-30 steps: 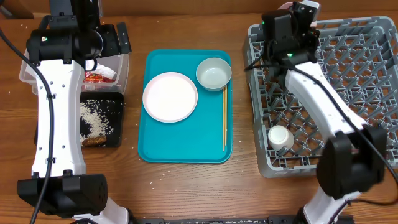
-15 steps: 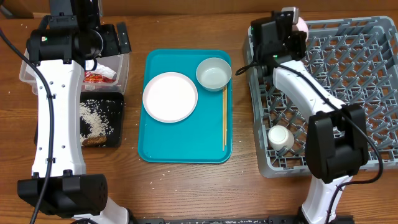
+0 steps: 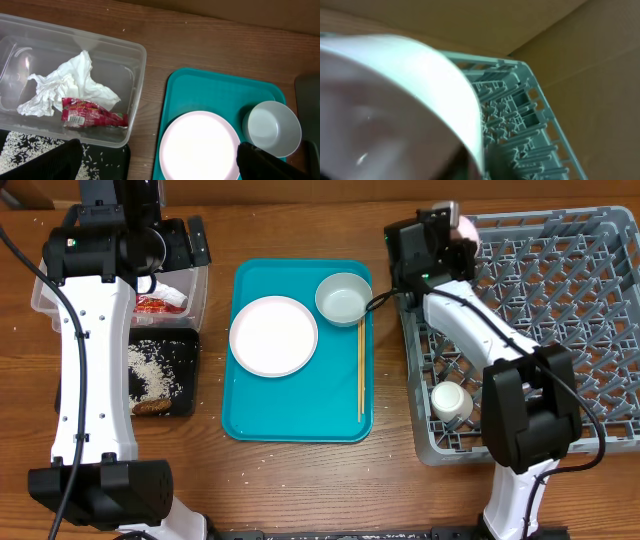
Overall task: Sort waste into correct bins and load items into the dishwasher
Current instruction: 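Place the pink bowl tilted in the rack's back row, release, then grasp the white bowl on the teal tray with right gripper, then carry the white bowl into the rack and set it down, release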
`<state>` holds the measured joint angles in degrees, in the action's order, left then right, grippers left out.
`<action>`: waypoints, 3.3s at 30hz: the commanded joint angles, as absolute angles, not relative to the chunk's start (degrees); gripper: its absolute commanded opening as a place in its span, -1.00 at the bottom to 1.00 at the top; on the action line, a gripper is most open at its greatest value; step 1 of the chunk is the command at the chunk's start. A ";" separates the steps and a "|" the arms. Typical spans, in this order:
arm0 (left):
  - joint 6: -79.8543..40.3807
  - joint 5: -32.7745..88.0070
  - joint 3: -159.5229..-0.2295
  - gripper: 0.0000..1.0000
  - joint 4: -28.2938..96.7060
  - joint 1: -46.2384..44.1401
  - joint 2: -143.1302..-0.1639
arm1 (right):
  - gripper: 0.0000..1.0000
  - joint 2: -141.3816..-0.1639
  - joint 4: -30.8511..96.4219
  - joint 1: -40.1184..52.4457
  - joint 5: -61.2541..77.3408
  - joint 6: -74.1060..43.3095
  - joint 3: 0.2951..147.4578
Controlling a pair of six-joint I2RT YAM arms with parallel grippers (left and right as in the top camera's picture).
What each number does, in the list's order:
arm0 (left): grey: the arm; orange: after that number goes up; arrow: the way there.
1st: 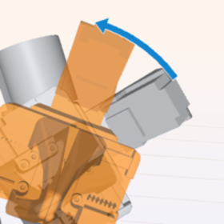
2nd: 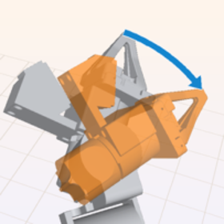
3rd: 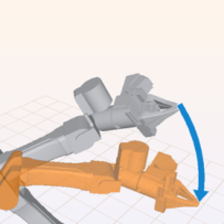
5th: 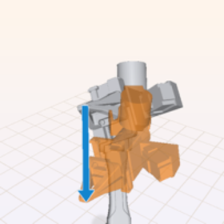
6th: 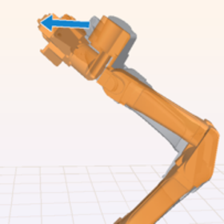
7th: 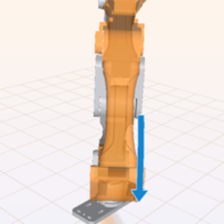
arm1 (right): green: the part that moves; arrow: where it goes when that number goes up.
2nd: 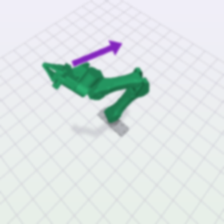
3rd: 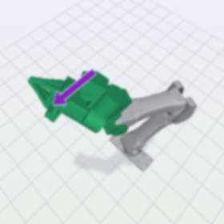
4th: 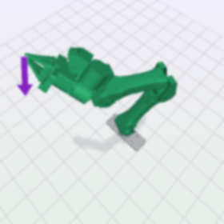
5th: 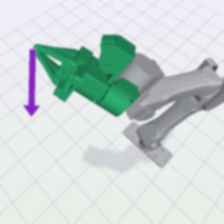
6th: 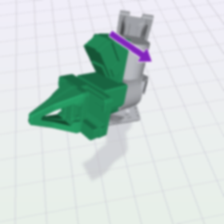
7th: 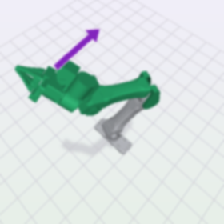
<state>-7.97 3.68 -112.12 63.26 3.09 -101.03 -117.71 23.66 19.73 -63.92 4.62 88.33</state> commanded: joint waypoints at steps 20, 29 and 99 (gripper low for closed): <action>-7.27 3.90 -112.66 1.00 63.22 2.98 -100.99 | 0.64 -105.10 33.67 29.19 -40.82 -4.47 88.97; -7.27 3.90 -112.66 0.99 63.22 2.98 -100.99 | 0.50 -107.94 33.65 26.02 2.02 -27.03 87.85; -7.27 3.90 -112.66 0.99 63.22 2.98 -100.99 | -0.92 -97.27 89.71 22.94 -68.23 -54.50 91.44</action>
